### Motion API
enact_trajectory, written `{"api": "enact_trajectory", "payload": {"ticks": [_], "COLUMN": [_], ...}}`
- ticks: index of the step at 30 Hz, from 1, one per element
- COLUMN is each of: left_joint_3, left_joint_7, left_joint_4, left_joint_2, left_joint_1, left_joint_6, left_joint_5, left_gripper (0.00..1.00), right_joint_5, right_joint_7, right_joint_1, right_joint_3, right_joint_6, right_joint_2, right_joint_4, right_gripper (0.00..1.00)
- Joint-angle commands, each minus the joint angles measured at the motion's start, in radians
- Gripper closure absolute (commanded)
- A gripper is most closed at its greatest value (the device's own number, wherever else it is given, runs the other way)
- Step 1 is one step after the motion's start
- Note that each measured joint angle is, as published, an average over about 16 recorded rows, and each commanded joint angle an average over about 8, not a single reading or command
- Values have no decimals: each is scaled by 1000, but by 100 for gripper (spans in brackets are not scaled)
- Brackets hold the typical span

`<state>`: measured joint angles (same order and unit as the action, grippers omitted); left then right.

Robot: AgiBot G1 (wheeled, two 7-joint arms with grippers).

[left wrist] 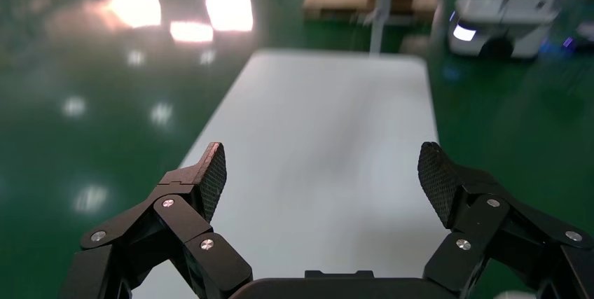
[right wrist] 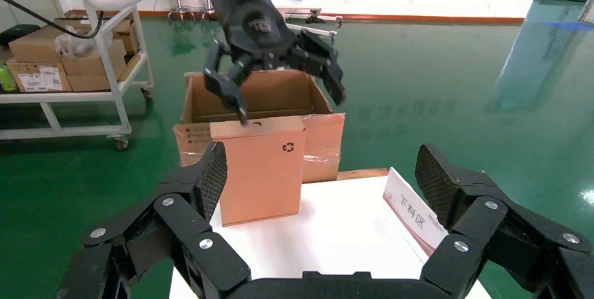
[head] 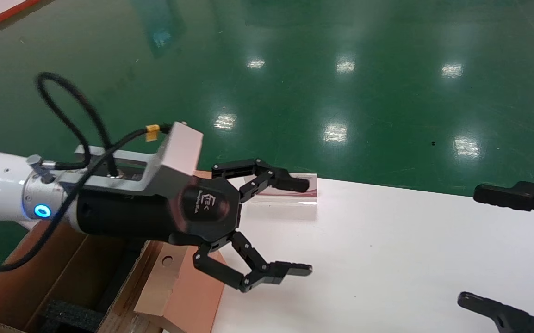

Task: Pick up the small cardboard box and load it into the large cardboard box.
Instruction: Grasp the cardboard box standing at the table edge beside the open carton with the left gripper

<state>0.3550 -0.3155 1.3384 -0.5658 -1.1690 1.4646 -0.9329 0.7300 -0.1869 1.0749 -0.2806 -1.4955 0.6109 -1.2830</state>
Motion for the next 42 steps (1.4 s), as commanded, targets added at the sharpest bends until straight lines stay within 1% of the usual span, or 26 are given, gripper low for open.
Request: {"api": "enact_trajectory", "payload": {"ticks": [1,6,12,17,21,31,42], "left_joint_3": [17,108,232,338,420,604,830], "left_joint_7": [-27,-191,-398,-517,-591,-740,-869], "left_joint_4": [7,14,17,19,18,15,18], "left_joint_2": [9,0,-45,-76,-80,-53,-66], "left_joint_1": [-19,-143,-313,-425,-490,-620,-779], "left_joint_6": [-6,23,81,103,109,112,116], "left_joint_5": [-40,-229,-459,-575,-603,-611,-636], "left_gripper": [0,0,0,0,0,0,0], "right_joint_5": [0,0,-1,-1,-1,-2,-2], "right_joint_7": [0,0,1,1,1,1,2], "right_joint_1": [0,0,0,0,0,1,1], "right_joint_3": [0,-1,-1,-1,-2,-2,-3], "right_joint_6": [0,0,0,0,1,1,1], "right_joint_2": [0,0,0,-1,-1,-1,-1], "right_joint_4": [0,0,0,0,0,0,0], "right_gripper": [0,0,0,0,0,0,0]}}
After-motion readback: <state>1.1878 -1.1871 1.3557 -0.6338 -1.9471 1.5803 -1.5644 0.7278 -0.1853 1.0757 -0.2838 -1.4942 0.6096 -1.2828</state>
